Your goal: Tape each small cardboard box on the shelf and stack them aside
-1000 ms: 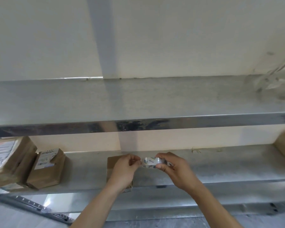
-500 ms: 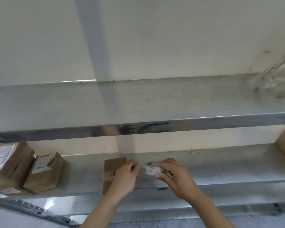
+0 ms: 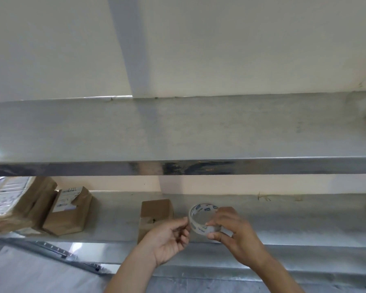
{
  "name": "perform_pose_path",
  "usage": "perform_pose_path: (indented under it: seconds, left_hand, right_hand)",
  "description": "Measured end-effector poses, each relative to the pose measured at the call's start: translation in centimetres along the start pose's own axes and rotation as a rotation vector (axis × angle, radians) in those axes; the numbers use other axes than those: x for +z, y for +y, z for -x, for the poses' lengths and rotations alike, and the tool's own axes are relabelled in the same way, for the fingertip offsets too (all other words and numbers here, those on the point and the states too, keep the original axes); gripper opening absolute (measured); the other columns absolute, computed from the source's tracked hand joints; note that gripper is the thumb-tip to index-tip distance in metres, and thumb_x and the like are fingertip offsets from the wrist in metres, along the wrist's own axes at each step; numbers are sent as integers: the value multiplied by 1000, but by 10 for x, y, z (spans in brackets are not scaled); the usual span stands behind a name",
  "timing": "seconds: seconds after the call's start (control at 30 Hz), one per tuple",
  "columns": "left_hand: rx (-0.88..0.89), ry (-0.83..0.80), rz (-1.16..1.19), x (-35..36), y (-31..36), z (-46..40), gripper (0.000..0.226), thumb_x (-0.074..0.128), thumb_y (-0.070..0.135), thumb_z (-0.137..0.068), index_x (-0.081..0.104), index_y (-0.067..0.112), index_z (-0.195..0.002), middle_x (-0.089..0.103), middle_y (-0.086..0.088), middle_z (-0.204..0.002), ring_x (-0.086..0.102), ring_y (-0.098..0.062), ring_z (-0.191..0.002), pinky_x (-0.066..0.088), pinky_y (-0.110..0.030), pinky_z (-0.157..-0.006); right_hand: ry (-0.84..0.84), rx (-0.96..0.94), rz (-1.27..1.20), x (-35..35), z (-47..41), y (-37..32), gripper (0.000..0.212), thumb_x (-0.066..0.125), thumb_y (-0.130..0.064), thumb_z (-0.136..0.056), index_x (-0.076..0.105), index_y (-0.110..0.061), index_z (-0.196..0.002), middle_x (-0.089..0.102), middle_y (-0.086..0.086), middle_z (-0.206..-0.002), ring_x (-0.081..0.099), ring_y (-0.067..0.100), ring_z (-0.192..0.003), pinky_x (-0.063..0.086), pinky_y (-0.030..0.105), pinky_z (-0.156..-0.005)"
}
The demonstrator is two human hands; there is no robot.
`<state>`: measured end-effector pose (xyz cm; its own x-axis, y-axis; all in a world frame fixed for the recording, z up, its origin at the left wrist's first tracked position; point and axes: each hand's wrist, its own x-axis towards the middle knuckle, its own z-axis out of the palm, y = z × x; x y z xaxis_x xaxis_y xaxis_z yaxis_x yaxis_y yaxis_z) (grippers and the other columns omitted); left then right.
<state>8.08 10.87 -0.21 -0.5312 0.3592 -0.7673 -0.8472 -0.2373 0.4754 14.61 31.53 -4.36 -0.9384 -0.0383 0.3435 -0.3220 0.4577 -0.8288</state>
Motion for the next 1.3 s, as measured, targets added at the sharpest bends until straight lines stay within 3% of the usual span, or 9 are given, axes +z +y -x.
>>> perform_pose_path:
  seconds: [0.27, 0.47, 0.6, 0.77, 0.87, 0.97, 1.07, 1.17, 1.3]
  left_hand:
    - [479, 287, -477, 4, -3, -1, 9, 72, 9, -91, 69, 2, -96, 70, -7, -67, 51, -11, -50, 41, -20, -45]
    - [791, 285, -957, 0, 5, 7, 9, 70, 27, -94, 75, 28, -86, 68, 13, -62, 59, 2, -56, 43, -10, -58]
    - [930, 301, -1145, -6, 13, 0, 9, 68, 22, -94, 74, 27, -90, 66, 23, -73, 60, 11, -71, 40, -6, -66]
    - [926, 406, -1511, -28, 12, -30, 16, 50, 8, -96, 57, 21, -103, 56, 2, -105, 53, -13, -95, 34, -20, -74]
    - [957, 392, -1444, -39, 17, -28, 24, 40, 2, -90, 60, 12, -98, 56, -5, -100, 55, -21, -89, 34, -24, -71]
    - [956, 588, -1274, -57, 31, -20, 24, 34, 17, -107, 55, 12, -94, 52, -2, -93, 53, -15, -79, 39, -26, -73]
    - [844, 637, -1143, -84, 32, -21, 19, 40, 26, -107, 54, 15, -98, 55, 0, -94, 55, -9, -83, 43, -27, -77]
    - [827, 646, -1033, -104, 28, -24, 16, 43, 24, -105, 55, 16, -97, 57, -2, -93, 58, -17, -88, 43, -29, -79]
    - [771, 599, -876, -114, 21, -23, 19, 42, 28, -106, 54, 15, -115, 59, -1, -105, 58, -21, -101, 41, -31, -85]
  right_hand:
    - [10, 46, -31, 4, -7, 8, 24, 69, -57, -85, 69, -45, -106, 65, -22, -104, 55, 7, -109, 43, 16, -91]
    - [68, 127, -221, 8, -14, 5, 27, 75, -58, -79, 72, -42, -101, 65, -14, -102, 63, 17, -99, 49, 23, -83]
    - [54, 135, -233, 6, -21, 3, 30, 76, -58, -78, 73, -39, -100, 65, -12, -101, 64, 17, -98, 50, 22, -81]
    - [-55, 118, -63, 15, -32, 3, 24, 75, -50, -80, 67, -54, -102, 63, -22, -100, 61, 10, -98, 47, 16, -82]
    - [-103, 133, 166, 21, -43, 15, 19, 77, -35, -81, 71, -35, -99, 61, -25, -94, 53, 0, -98, 36, 4, -81]
    - [-217, 226, 387, 31, -53, 36, 13, 72, -24, -88, 69, -18, -99, 60, -13, -102, 43, 8, -99, 29, 1, -80]
    - [-268, 352, 475, 44, -57, 46, 6, 65, -20, -89, 63, -16, -93, 56, -7, -98, 44, 16, -95, 31, 7, -71]
    - [-334, 393, 584, 53, -57, 48, 6, 59, -19, -92, 62, -14, -92, 55, -5, -95, 50, 19, -91, 38, 24, -71]
    - [-411, 360, 810, 62, -51, 46, 23, 69, -14, -82, 66, -17, -104, 61, 1, -114, 57, 24, -107, 46, 33, -93]
